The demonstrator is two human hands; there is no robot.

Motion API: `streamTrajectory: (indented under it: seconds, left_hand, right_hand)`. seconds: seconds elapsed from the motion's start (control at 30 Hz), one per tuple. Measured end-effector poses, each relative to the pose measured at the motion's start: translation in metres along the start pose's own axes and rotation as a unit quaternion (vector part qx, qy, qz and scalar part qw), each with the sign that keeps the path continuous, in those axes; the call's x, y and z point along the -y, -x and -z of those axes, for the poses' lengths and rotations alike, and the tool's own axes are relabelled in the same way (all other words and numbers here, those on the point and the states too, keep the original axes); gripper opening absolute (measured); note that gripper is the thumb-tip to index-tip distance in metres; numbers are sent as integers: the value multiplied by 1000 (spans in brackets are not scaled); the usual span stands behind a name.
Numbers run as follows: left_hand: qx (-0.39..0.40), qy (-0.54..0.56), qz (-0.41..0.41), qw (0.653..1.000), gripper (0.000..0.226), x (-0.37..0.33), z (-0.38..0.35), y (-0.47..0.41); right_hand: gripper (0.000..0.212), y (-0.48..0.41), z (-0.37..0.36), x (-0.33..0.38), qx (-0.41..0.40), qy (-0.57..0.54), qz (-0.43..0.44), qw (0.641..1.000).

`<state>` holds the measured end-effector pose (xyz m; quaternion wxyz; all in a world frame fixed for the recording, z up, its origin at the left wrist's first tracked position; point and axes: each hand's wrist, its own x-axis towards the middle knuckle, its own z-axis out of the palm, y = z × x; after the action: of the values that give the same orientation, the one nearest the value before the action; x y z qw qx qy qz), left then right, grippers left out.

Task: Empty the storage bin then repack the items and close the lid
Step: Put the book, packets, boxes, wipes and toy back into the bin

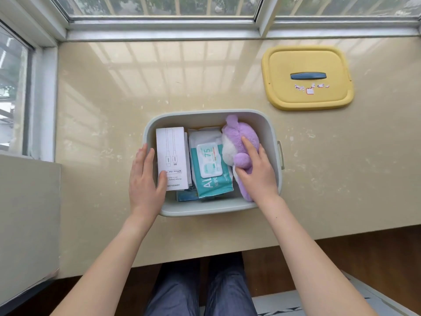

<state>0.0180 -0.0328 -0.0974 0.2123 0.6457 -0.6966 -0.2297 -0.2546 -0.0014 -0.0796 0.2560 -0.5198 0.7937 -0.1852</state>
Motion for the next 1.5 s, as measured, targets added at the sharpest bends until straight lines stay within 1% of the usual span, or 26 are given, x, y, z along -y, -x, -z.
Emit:
streamTrajectory:
  seconds: [0.07,0.13,0.23,0.3,0.37,0.53,0.6,0.7,0.73,0.8,0.87,0.93,1.0,1.07,1.13,1.23,1.33,1.43,1.5]
  left_hand:
    - [-1,0,4,1000,59,0,0,0]
    - [-1,-1,4,1000,59,0,0,0]
    - [-4,0,2,1000,58,0,0,1]
    - [-7,1,2,1000,58,1,-1,1]
    - [-10,2,0,1000,58,3,-2,1]
    - [-10,3,3,1000,59,4,-4,1]
    - [-8,3,6,1000,60,3,-3,1]
    - [-5,3,8,1000,59,1,-2,1]
    - [-4,3,9,1000,59,1,-1,1]
    - [-4,4,11,1000,59,2,-1,2]
    - [-5,5,9,1000,59,2,-1,2]
    - [-8,5,7,1000,58,2,-2,2]
    - [-13,5,10,1000,58,2,-2,2]
    - [-16,8,11,1000,57,3,-3,2]
    - [-16,11,9,1000,57,4,-4,2]
    - [-14,13,8,1000,57,5,-5,2]
    - [-11,11,8,1000,56,2,-3,2]
    - [9,-3,5,1000,56,-2,2,2]
    - [27,-11,6,1000,57,-4,5,2]
  right_hand:
    - [71,1,-1,0,-31,41,14,999]
    - [65,4,-2,-1,-68,54,20,996]
    - [57,4,-4,-3,-77,8,5,997]
    - [55,2,-6,-5,-80,-43,-4,996]
    - [56,3,-9,-7,-84,-70,-11,994]
    - [64,0,-6,-10,-46,-71,-28,996]
    - [69,-1,-1,-11,-37,-42,-2,998]
    - [78,-3,1,-11,-25,-8,72,997]
    - [81,-4,0,-12,-12,-17,79,997]
    - [86,-5,-4,-12,15,-52,55,997]
    - [77,-5,-7,-12,9,-82,36,996]
    - [60,-7,-9,-11,-24,-113,36,993]
    - [49,-9,-12,-10,-49,-119,40,991]
    - [51,-10,-14,-13,-55,-107,39,992]
    - [59,-12,-14,-17,-47,-109,23,993]
    - [62,-18,-12,-22,-30,-113,-2,993]
    - [63,-19,-8,-21,-18,-105,8,994]
    - [65,-14,0,-18,-5,-96,23,995]
    - [63,-7,6,-15,-17,-91,31,995]
